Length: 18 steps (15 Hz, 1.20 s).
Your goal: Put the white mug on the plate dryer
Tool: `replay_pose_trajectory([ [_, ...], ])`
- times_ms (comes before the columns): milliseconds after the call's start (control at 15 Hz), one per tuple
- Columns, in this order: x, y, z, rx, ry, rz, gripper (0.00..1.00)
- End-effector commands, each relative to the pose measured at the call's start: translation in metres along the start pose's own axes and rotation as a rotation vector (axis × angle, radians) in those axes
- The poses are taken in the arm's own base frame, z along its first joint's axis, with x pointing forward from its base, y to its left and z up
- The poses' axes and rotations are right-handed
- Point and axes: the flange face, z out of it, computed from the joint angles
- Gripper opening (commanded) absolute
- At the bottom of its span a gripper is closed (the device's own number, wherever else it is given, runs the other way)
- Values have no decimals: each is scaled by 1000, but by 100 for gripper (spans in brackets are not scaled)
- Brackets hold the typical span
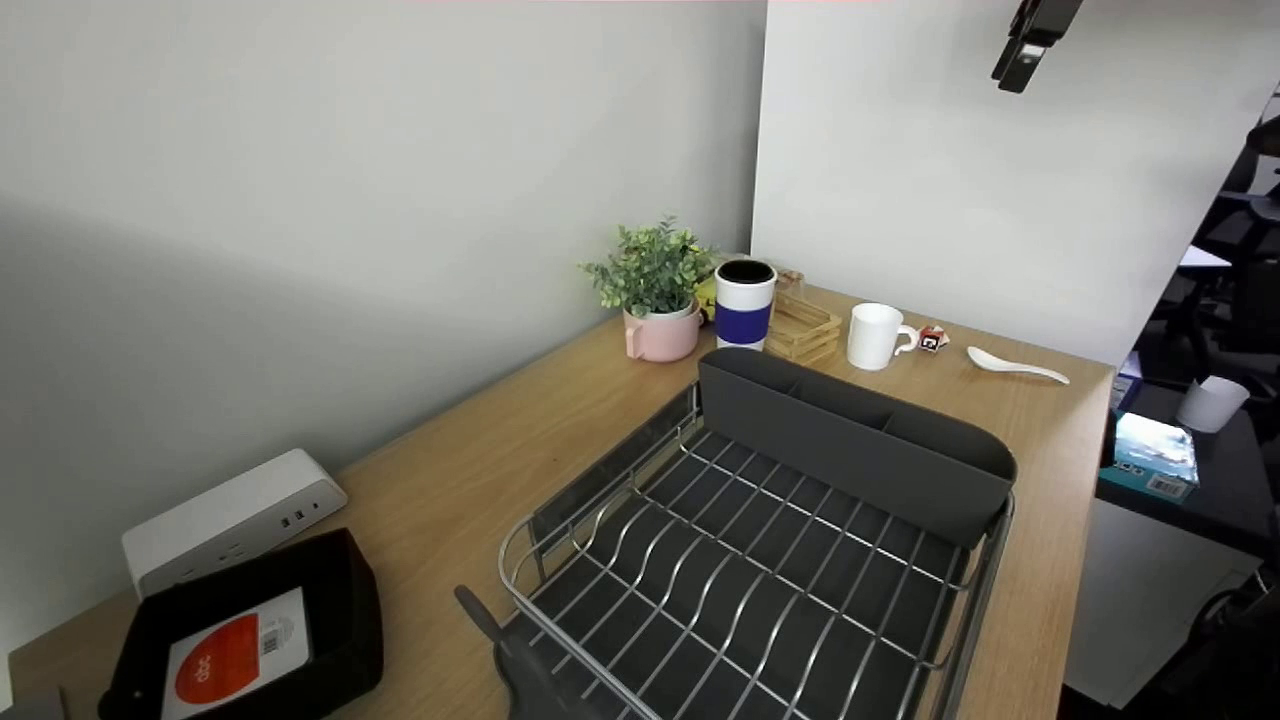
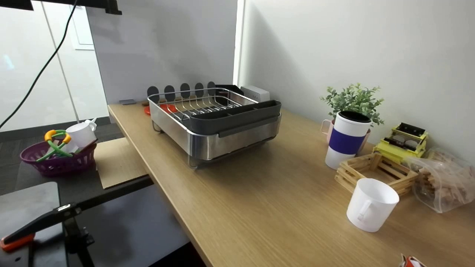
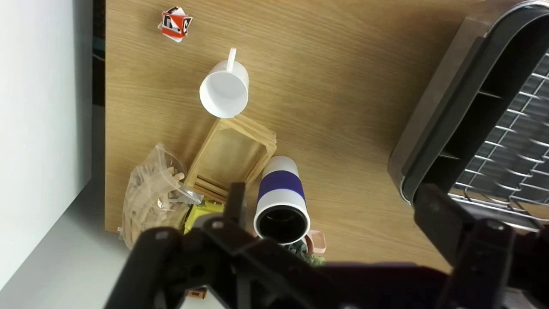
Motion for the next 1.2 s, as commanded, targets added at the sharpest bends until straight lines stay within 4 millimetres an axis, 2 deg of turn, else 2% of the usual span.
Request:
replay_pose_trajectory([
  [0,3,5,4,-11,18,-35,100],
  [200,6,19,17,-1,23,-68,100],
  [533,7,49,55,60,15,-111,100],
  [800,13,67,74,86,8,-170,100],
  [933,18,71,81,82,-8,-221,100],
  [1067,21,72,79,62,-10,-242,100],
  [1133,15,67,81,69,-11,-204,100],
])
